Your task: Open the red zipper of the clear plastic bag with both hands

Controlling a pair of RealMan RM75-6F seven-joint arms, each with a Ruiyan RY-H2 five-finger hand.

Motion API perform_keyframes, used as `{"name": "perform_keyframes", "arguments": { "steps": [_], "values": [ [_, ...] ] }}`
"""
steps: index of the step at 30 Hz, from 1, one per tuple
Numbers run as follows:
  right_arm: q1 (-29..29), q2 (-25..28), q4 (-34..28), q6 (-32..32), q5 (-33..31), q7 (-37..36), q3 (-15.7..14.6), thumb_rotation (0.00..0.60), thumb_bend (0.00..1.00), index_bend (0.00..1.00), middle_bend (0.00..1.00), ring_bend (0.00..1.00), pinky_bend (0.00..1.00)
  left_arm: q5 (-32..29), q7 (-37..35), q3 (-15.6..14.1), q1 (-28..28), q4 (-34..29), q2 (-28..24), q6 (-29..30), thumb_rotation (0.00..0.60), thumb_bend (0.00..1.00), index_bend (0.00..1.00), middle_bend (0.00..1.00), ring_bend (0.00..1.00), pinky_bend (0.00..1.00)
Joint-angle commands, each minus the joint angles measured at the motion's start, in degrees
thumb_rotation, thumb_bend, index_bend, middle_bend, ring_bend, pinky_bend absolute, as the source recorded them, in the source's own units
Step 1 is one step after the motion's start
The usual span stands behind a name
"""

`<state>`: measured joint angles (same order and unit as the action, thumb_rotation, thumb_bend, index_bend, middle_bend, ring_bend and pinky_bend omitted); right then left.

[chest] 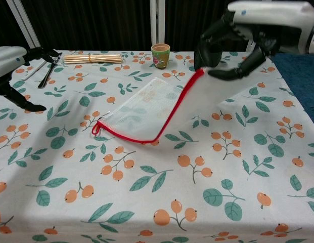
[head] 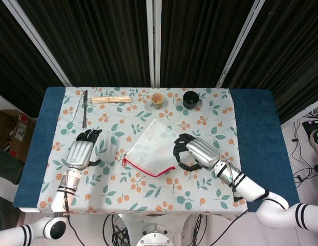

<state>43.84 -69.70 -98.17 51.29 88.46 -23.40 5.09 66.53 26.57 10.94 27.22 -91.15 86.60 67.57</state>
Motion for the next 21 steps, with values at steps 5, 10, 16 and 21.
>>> {"name": "perform_keyframes", "arguments": {
  "steps": [5, 10, 16, 21],
  "values": [
    [1.9, 4.2, -0.2, -13.6, -1.2, 7.1, -7.6, 0.600, 0.07, 0.02, 0.04, 0.00, 0.00, 0.3, -2.1, 0.5, -2.1, -3.4, -3.8, 4.1, 0.600, 0.07, 0.08, 0.12, 0.08, 0.18],
    [1.2, 9.5, -3.1, -17.0, -6.8, 11.1, -9.5, 0.600, 0.01, 0.00, 0.00, 0.00, 0.00, 3.1, -8.4, -0.1, -4.3, -3.3, -7.0, 6.2, 0.600, 0.06, 0.10, 0.12, 0.09, 0.18],
    [-7.6, 13.8, -2.7, -2.2, -7.5, 8.3, -8.8, 0.600, 0.02, 0.00, 0.01, 0.00, 0.00, 6.3, -13.6, -1.7, -7.3, 0.2, -12.1, 8.7, 0.600, 0.06, 0.14, 0.12, 0.08, 0.17],
    [-17.3, 11.4, 2.6, 16.9, -6.1, 11.0, -6.8, 0.600, 0.16, 0.01, 0.10, 0.00, 0.00, 9.5, -16.7, -5.1, -10.1, 4.2, -16.6, 9.4, 0.600, 0.06, 0.17, 0.13, 0.08, 0.17]
  ]
}}
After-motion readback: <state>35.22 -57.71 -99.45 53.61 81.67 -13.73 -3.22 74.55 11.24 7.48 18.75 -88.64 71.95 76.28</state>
